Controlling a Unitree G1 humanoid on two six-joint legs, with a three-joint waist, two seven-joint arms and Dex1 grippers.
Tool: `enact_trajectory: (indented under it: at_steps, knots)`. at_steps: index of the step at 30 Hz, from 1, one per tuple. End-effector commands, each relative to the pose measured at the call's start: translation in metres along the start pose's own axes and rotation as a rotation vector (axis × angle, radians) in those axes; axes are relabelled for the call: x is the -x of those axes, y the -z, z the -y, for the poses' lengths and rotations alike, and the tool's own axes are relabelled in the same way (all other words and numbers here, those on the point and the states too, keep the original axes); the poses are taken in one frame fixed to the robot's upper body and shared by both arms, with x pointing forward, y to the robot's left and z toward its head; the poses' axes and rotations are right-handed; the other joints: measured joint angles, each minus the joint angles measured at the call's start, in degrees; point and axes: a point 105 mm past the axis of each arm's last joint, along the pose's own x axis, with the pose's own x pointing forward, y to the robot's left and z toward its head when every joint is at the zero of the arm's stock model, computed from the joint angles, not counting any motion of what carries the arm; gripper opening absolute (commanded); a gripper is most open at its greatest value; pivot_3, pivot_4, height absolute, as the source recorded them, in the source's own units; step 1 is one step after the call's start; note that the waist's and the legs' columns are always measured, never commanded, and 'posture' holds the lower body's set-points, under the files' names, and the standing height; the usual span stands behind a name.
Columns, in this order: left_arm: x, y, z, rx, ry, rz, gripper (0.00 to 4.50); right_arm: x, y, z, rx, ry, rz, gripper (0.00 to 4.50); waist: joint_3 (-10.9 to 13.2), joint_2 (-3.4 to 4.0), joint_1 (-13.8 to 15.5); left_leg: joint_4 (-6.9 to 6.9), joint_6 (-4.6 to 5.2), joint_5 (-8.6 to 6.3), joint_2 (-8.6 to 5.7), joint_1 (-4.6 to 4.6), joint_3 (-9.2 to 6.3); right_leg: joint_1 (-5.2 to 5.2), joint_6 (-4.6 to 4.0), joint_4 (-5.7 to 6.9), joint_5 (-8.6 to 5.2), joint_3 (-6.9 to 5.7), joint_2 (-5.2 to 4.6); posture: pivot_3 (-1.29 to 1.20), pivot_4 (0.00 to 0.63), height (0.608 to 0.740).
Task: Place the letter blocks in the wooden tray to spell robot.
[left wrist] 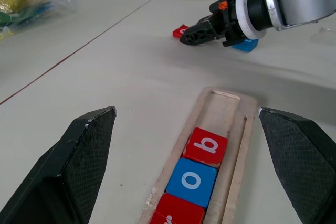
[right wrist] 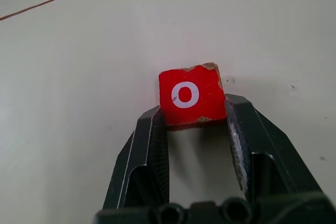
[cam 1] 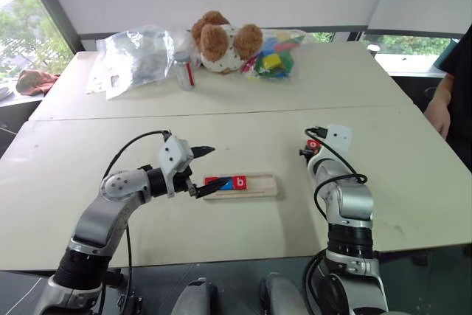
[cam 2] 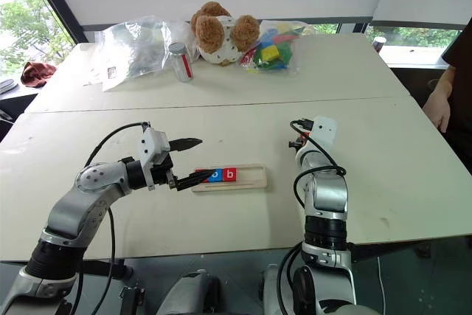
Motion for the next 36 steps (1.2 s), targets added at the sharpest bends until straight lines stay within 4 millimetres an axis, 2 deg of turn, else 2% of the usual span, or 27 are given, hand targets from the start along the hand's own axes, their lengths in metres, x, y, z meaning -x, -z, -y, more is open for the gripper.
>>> enact_trajectory:
  at_steps: [1, 4, 5, 9, 14, 18, 23, 24, 28, 29, 32, 36]
  knots:
    - [0.006, -0.004, 0.002, -0.026, 0.021, 0.007, 4.5, 0.032, -0.021, -0.007, 0.051, -0.074, 0.09, 1.09, 0.0, 0.0, 0.2, -0.03, 0.0, 0.0, 0.0, -0.03, -0.01, -0.03, 0.0, 0.0, 0.0, 0.0, 0.0, 0.0, 0.15, 0.74]
    - [0.011, 0.0, 0.001, -0.036, 0.04, -0.02, 4.5, 0.067, 0.0, -0.018, 0.07, -0.211, 0.009, 1.09, 0.0, 0.0, 0.4, -0.05, 0.03, -0.02, 0.0, -0.06, -0.07, -0.02, 0.0, -0.04, -0.01, -0.01, 0.0, 0.0, 0.15, 0.74]
    - [0.012, 0.001, 0.0, -0.036, 0.04, -0.021, 4.5, 0.072, 0.004, -0.021, 0.084, -0.246, -0.011, 1.09, 0.0, 0.0, 0.4, -0.05, 0.05, -0.03, -0.01, -0.06, -0.06, -0.01, 0.0, -0.07, -0.01, -0.01, -0.01, 0.0, 0.15, 0.74]
    - [0.015, 0.013, 0.012, -0.019, 0.088, -0.061, 4.5, 0.084, 0.022, -0.008, 0.095, -0.223, -0.089, 1.09, 0.0, -0.01, 0.1, 0.01, 0.06, -0.04, -0.03, -0.02, -0.03, 0.1, 0.0, -0.17, -0.01, 0.02, -0.02, 0.0, 0.15, 0.74]
    - [0.022, 0.02, 0.019, -0.002, 0.127, -0.091, 4.5, 0.093, 0.034, -0.008, 0.075, -0.229, -0.148, 1.09, 0.0, -0.01, 0.2, -0.03, 0.06, -0.04, 0.0, 0.02, -0.05, 0.09, -0.01, -0.15, -0.01, 0.0, 0.01, 0.0, 0.15, 0.74]
    - [0.017, 0.016, 0.017, 0.011, 0.112, -0.069, 4.5, 0.092, 0.044, -0.017, 0.031, -0.259, -0.213, 1.09, 0.0, -0.02, 0.2, -0.01, 0.06, -0.04, 0.0, 0.01, -0.05, 0.12, -0.01, -0.16, -0.01, 0.01, -0.01, 0.0, 0.15, 0.74]
    - [0.015, 0.016, 0.016, 0.008, 0.108, -0.069, 4.5, 0.088, 0.043, -0.022, 0.038, -0.267, -0.225, 1.09, 0.0, -0.03, 0.1, 0.0, 0.06, -0.04, 0.0, 0.02, -0.05, 0.12, -0.01, -0.17, -0.01, 0.0, 0.0, 0.0, 0.15, 0.74]
    - [0.015, 0.016, 0.015, 0.009, 0.106, -0.069, 4.5, 0.088, 0.044, -0.023, 0.039, -0.275, -0.231, 2.15, 0.0, -0.03, 0.1, -0.01, 0.06, -0.04, 0.0, 0.02, -0.05, 0.12, -0.01, -0.16, -0.01, 0.0, 0.0, 0.0, 0.15, 0.74]
    - [0.017, 0.016, 0.016, 0.01, 0.104, -0.073, 4.5, 0.089, 0.041, -0.021, 0.053, -0.271, -0.22, 4.16, 0.0, -0.04, 0.1, -0.01, 0.06, -0.04, 0.0, 0.02, -0.06, 0.12, -0.01, -0.17, -0.01, 0.0, 0.0, 0.0, 0.15, 0.74]
    - [0.017, 0.016, 0.016, 0.011, 0.104, -0.074, 4.5, 0.089, 0.04, -0.021, 0.057, -0.27, -0.215, 4.45, 0.0, -0.04, 0.1, -0.01, 0.06, -0.04, 0.0, 0.02, -0.05, 0.13, -0.01, -0.17, -0.01, 0.0, -0.01, 0.0, 0.15, 0.74]
    - [0.019, 0.017, 0.013, 0.011, 0.099, -0.082, 4.5, 0.095, 0.035, -0.023, 0.045, -0.302, -0.216, 4.45, 0.0, -0.04, 0.3, 0.01, 0.06, -0.04, -0.02, 0.02, -0.05, 0.16, -0.01, -0.18, -0.01, 0.0, -0.03, 0.0, 0.15, 0.74]
    - [0.024, 0.015, 0.001, 0.003, 0.094, -0.094, 4.5, 0.1, 0.016, -0.004, 0.125, -0.337, -0.15, 4.45, 0.0, -0.03, 0.4, 0.0, 0.07, -0.04, -0.02, 0.0, -0.07, 0.14, -0.01, -0.21, -0.01, -0.04, -0.03, 0.0, 0.15, 0.74]
